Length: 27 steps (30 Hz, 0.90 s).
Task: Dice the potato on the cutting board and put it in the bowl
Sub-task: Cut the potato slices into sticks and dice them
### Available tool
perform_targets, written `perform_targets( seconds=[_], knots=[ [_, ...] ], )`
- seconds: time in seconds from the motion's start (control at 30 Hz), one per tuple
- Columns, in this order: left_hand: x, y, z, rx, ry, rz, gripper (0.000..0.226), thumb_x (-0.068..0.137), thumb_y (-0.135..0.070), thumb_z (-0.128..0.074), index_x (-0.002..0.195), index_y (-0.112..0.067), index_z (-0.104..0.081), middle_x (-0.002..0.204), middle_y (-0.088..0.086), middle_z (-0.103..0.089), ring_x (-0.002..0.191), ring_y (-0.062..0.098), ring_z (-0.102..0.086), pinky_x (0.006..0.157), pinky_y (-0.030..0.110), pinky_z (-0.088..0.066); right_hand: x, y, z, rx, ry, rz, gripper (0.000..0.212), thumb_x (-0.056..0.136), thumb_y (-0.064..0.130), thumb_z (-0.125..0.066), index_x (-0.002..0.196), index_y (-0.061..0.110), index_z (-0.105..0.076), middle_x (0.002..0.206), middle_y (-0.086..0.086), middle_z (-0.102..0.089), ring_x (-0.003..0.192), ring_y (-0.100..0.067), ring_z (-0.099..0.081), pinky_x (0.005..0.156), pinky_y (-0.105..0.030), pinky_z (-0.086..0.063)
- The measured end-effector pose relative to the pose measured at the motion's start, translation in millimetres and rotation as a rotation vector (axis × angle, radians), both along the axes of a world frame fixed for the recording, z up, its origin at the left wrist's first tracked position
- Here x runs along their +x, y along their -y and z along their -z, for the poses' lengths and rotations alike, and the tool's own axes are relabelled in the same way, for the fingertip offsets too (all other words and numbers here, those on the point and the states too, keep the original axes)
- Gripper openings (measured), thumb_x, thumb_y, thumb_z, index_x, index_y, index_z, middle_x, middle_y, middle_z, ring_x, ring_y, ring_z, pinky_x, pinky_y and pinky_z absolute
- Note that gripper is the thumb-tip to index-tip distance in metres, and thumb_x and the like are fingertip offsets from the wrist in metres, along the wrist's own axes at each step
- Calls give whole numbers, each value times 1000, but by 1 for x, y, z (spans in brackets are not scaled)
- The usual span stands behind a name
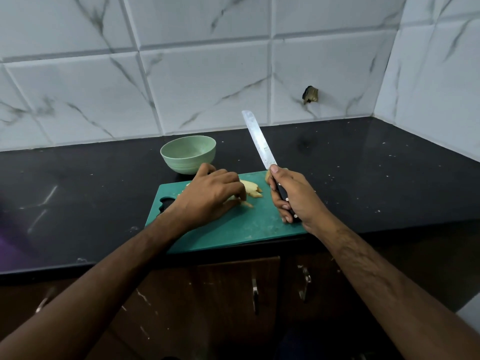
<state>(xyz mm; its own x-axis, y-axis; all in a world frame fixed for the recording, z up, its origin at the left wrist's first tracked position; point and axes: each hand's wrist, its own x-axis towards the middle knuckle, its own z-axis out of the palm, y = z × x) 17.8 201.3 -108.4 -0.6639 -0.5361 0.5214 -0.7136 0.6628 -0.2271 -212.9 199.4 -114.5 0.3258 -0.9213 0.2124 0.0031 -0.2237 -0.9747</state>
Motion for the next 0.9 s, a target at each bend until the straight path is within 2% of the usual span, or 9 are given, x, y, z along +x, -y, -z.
perform_targets(
  seconds=[0.1, 0.23, 0.33, 0.43, 0.5, 0.6, 0.7, 0.8, 0.9],
  knots=[
    [6, -13, 7, 44, -10, 88, 14, 98, -31, -59, 102, -24, -70, 101, -7, -66, 89, 15, -64, 83, 38, -38, 0, -1, -1, -4, -10, -2, 42, 110, 41, -38, 85, 8, -47, 47, -3, -34, 33, -16, -27, 36, -23, -32],
    [16, -25, 13, 116, -21, 93, 24, 100, -42, -57, 110, -25, -72, 111, -10, -67, 101, 8, -63, 85, 39, -42, 2, -4, -2, -5, -32, 6, 42, 110, 40, -38, 83, 8, -47, 47, -2, -34, 33, -14, -28, 36, -22, -33],
    [20, -30, 19, 124, -85, -3, 28, 99, -47, -56, 113, -28, -69, 114, -12, -65, 109, 8, -60, 84, 37, -38, 3, -5, -6, 21, -55, 7, 43, 110, 40, -39, 83, 8, -47, 47, -2, -34, 33, -14, -29, 37, -22, -33],
    [21, -31, 21, 159, -185, -90, 26, 95, -49, -59, 111, -32, -68, 112, -14, -63, 110, 9, -58, 80, 31, -28, -2, -10, -15, 76, -137, -22, 43, 110, 42, -38, 85, 9, -48, 47, -2, -34, 31, -16, -31, 39, -23, -34],
    [19, -30, 22, 163, -183, -109, 25, 94, -51, -59, 108, -32, -68, 109, -15, -64, 107, 9, -59, 79, 30, -24, -9, -19, -22, 104, -291, -44, 41, 110, 42, -38, 88, 10, -50, 47, 0, -36, 31, -15, -33, 39, -22, -35],
    [19, -32, 22, 167, -196, -110, 25, 93, -51, -59, 106, -31, -68, 106, -15, -65, 104, 8, -59, 79, 32, -25, -21, -41, -28, 103, -629, -61, 41, 110, 42, -38, 94, 8, -55, 49, 3, -46, 33, -14, -41, 40, -24, -39],
    [20, -33, 21, 163, -205, -119, 23, 93, -50, -61, 104, -32, -68, 104, -16, -65, 103, 8, -59, 81, 33, -27, -26, -68, -32, 58, -944, -30, 40, 109, 45, -36, 94, 15, -59, 62, 0, -59, 37, -12, -52, 47, -29, -48],
    [20, -34, 20, 182, -203, -120, 23, 93, -51, -61, 105, -33, -68, 106, -17, -65, 105, 5, -57, 83, 30, -24, -21, -88, -29, -7, -1125, 16, 40, 108, 48, -33, 93, 20, -58, 68, 2, -62, 42, -12, -58, 52, -30, -51],
    [20, -35, 20, 177, -198, -121, 23, 93, -52, -60, 104, -33, -68, 105, -17, -64, 104, 6, -56, 82, 30, -23, -11, -99, -23, -68, -1196, 33, 41, 107, 51, -31, 92, 22, -56, 65, 0, -64, 39, -9, -59, 52, -28, -49]
  ],
)
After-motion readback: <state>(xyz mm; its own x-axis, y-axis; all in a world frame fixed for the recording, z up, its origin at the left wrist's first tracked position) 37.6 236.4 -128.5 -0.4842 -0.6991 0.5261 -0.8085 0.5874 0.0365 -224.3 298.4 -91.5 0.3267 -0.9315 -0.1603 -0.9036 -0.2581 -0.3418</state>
